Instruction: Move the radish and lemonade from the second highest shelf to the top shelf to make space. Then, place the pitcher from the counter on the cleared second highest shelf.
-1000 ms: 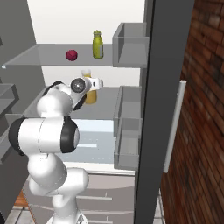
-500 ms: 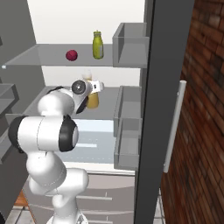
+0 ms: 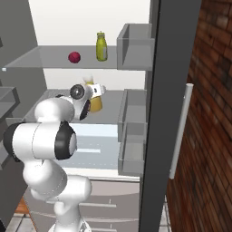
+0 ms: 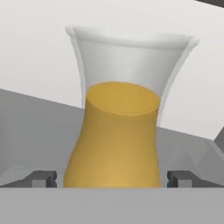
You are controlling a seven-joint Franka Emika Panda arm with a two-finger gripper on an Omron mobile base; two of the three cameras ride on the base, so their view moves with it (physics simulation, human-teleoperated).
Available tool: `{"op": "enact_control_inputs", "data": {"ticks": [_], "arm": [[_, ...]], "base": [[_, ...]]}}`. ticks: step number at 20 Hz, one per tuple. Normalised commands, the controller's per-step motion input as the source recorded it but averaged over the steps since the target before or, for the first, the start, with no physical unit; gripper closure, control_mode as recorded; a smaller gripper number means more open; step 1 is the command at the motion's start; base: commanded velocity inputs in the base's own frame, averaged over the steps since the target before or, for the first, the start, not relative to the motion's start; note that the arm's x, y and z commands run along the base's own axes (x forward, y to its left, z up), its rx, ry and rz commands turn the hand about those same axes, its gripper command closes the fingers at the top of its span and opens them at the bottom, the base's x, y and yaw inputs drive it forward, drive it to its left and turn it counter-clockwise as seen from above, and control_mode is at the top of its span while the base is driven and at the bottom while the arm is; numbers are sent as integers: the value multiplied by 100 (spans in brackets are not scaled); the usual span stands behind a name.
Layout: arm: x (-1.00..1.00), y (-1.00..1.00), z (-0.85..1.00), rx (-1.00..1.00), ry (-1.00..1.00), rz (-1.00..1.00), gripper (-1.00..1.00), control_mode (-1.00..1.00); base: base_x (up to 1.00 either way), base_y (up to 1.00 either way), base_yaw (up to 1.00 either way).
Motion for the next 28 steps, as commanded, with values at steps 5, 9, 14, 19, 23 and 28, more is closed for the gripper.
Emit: {"op": "enact_control_inputs", "data": {"ticks": [5,9,14,19,23,28], "arm": [[-63,0,-9,0,0,0,-100,-100],[-59,-5,-5,4,0,0,-100,-100],[-33,-9,0,9,0,0,-100,-100],[-64,0,18,4,4,0,-100,-100],[-93,0,48,1,24,0,-100,-100],[-96,0,68,0,35,0,-100,-100]], "base": [[0,0,0],[0,0,0],[0,0,0],[0,0,0],[0,0,0],[0,0,0]]}}
